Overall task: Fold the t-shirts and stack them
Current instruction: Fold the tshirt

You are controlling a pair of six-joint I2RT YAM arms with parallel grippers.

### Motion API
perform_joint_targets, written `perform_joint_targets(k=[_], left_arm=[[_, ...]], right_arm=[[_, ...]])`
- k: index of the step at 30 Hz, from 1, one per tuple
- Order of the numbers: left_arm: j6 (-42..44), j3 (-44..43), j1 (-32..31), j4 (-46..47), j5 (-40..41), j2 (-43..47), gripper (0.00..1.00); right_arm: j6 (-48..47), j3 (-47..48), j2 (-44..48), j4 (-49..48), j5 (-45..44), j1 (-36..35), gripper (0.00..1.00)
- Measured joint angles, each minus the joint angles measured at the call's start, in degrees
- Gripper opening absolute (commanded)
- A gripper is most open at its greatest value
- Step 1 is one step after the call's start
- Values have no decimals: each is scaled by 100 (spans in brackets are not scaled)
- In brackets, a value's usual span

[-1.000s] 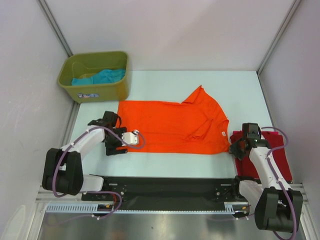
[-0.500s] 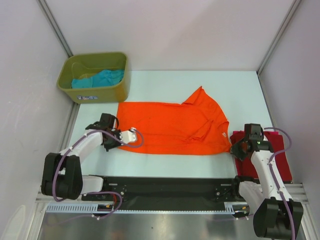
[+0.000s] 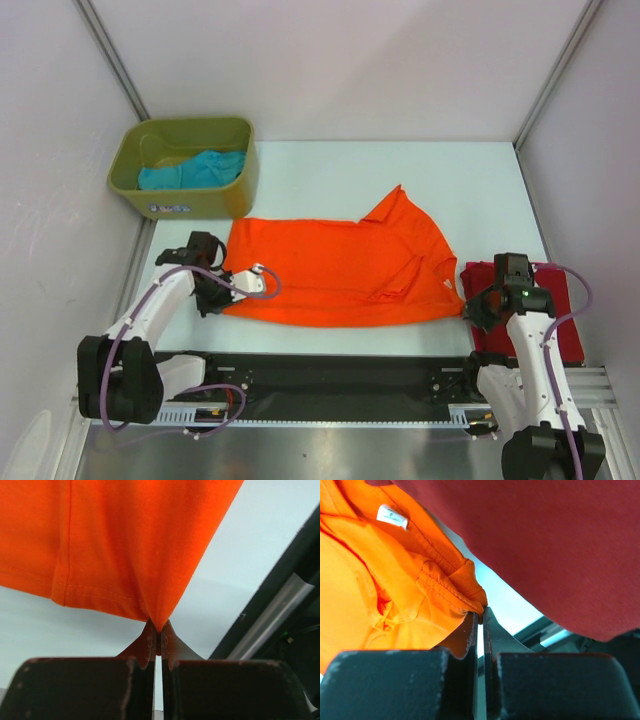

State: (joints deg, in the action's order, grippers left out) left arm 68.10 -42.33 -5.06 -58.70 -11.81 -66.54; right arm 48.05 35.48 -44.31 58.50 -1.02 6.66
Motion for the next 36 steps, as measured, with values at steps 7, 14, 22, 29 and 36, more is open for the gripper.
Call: perform_joint_targets(k=[7, 14, 22, 29, 36], left_arm=[[144, 310, 0, -232, 216, 20, 1], [289, 313, 4, -199, 426, 22, 80], [96, -1040, 195, -251, 369, -24, 80], [-999, -2817, 669, 1305, 260, -417, 85], [-981, -3097, 846, 2424, 428, -1742, 90]], right_arm=[[111, 0, 70, 271, 22, 2, 0], [221, -4, -79, 291, 50, 4, 39], [98, 396, -267, 223, 26, 11, 58], [-363, 1088, -581, -649, 326, -308, 69], [-1084, 1792, -1945, -1969, 761, -627, 68]])
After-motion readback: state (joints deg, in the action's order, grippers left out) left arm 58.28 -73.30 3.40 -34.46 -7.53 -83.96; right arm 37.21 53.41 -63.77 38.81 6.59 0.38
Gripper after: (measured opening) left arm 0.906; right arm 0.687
